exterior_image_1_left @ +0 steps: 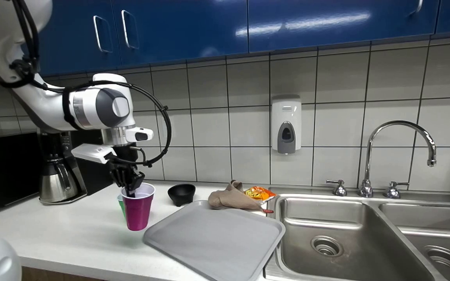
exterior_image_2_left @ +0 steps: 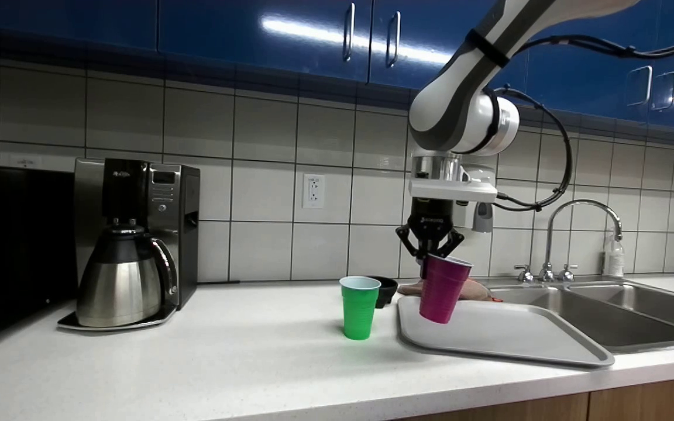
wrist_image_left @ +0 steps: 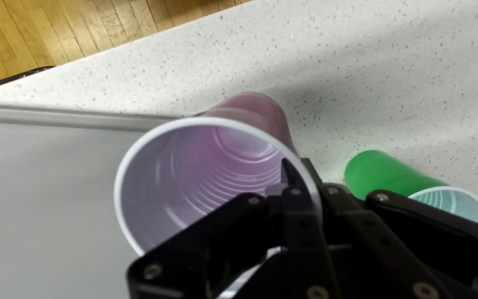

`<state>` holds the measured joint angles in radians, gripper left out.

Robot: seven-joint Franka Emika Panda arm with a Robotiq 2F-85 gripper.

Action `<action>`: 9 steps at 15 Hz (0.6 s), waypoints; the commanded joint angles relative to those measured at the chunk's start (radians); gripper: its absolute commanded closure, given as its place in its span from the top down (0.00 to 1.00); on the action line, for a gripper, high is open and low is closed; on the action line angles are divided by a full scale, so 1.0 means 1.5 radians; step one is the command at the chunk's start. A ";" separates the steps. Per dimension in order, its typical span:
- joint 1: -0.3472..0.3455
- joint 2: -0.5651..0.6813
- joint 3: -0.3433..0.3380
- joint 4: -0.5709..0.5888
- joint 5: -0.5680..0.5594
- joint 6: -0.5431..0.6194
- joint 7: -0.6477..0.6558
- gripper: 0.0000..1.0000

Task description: Remove the green and purple cups from the tray

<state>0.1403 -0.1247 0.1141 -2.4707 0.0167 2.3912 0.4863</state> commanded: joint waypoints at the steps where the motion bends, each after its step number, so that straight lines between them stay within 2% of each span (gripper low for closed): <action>1: 0.003 -0.016 0.022 0.000 0.020 -0.016 -0.020 0.00; 9: 0.026 0.002 0.051 0.004 0.037 -0.011 -0.024 0.00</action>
<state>0.1751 -0.1223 0.1749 -2.4707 0.0426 2.3912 0.4846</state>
